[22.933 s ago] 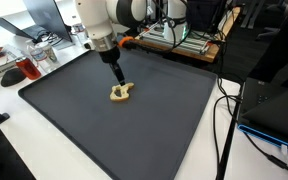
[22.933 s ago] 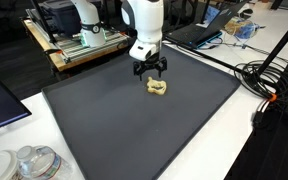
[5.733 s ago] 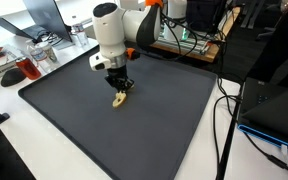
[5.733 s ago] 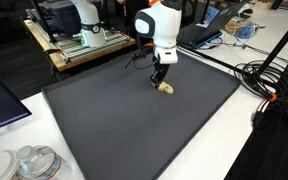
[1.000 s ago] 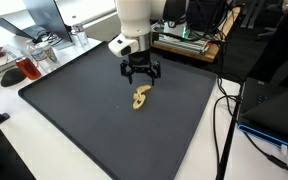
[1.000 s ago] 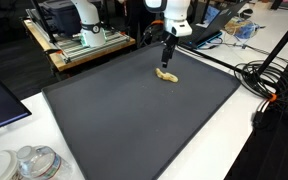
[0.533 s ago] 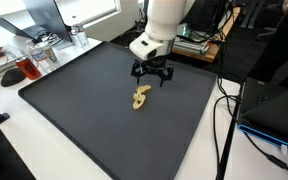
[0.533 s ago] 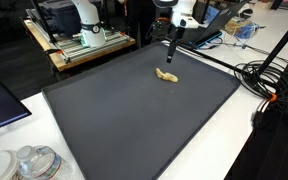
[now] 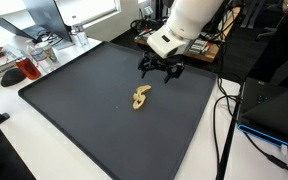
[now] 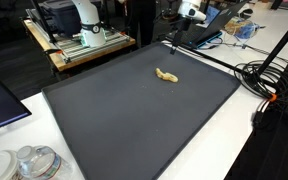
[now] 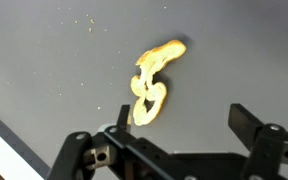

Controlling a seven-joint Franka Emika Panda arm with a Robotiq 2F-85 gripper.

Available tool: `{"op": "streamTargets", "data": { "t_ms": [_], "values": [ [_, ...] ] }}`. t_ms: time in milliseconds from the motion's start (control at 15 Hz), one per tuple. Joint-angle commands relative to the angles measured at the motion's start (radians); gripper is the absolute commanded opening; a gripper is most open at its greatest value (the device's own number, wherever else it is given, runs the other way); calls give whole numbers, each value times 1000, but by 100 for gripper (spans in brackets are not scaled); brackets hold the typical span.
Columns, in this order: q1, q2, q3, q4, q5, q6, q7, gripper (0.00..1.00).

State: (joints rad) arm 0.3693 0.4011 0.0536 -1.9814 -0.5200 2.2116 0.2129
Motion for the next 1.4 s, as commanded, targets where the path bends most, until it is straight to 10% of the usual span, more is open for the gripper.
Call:
{"op": "streamTargets", "data": {
  "t_ms": [0,667,1333],
  "values": [
    [34,31,14,84,-40,-108,79,100],
    [57,143,25,229,-29,-89,129,100],
    [17,-34,17,-59,-28,115,134,100]
  ]
}}
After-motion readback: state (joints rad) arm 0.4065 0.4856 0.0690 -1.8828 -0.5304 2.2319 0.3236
